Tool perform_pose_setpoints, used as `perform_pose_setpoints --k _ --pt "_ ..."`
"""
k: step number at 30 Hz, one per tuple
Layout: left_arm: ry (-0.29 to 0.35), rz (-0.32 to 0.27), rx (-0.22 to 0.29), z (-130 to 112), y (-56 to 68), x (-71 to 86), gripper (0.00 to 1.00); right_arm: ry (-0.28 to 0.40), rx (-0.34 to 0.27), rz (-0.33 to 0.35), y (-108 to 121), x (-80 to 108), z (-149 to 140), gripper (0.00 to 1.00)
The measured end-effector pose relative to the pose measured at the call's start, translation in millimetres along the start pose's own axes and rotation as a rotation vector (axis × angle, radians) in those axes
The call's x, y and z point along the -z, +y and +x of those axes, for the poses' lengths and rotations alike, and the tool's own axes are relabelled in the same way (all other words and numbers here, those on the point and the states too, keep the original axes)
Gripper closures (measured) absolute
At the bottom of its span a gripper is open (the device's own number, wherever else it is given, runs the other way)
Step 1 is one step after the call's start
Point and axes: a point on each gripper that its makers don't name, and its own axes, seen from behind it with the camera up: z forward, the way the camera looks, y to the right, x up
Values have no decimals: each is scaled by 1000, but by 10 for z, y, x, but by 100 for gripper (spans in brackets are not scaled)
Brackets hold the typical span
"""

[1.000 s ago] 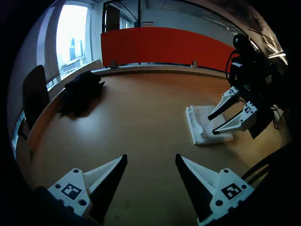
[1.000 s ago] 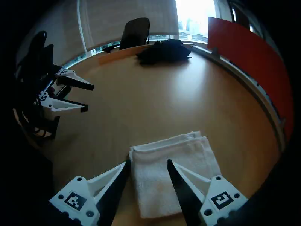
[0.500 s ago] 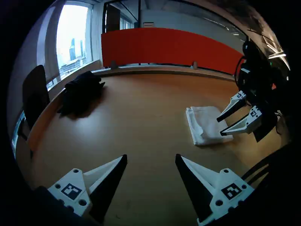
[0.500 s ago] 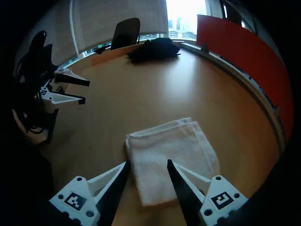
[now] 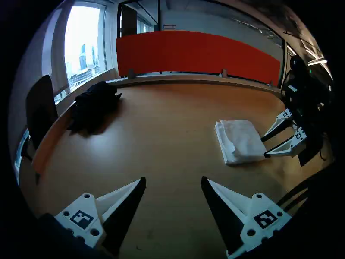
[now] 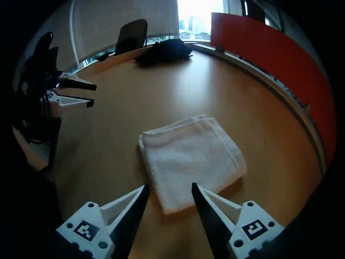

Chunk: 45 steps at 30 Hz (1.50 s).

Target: Fold towel

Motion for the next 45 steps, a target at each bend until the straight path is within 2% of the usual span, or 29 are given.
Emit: perform_pose_setpoints --k 8,18,26,30,38,42,45 --pt "0 -6 -5 7 16 -11 5 -10 -27 -27 19 69 -138 25" --pt "-2 -6 -6 4 23 -21 5 -35 -80 -66 31 34 -334 25" --pt "-5 -6 -6 -16 26 -15 5 -35 -108 -78 -5 -8 -412 31" --pt "-4 -6 -6 -19 30 -13 5 -32 -114 -94 10 -34 -412 40" --pt "-3 -6 -5 -18 28 -15 5 -22 -134 -131 69 -45 -421 74" --pt "-5 -6 -5 -26 26 -14 5 -20 -137 -143 105 -25 -431 84" --pt "-5 -6 -5 -28 26 -11 5 -17 -139 -149 126 -3 -431 86"
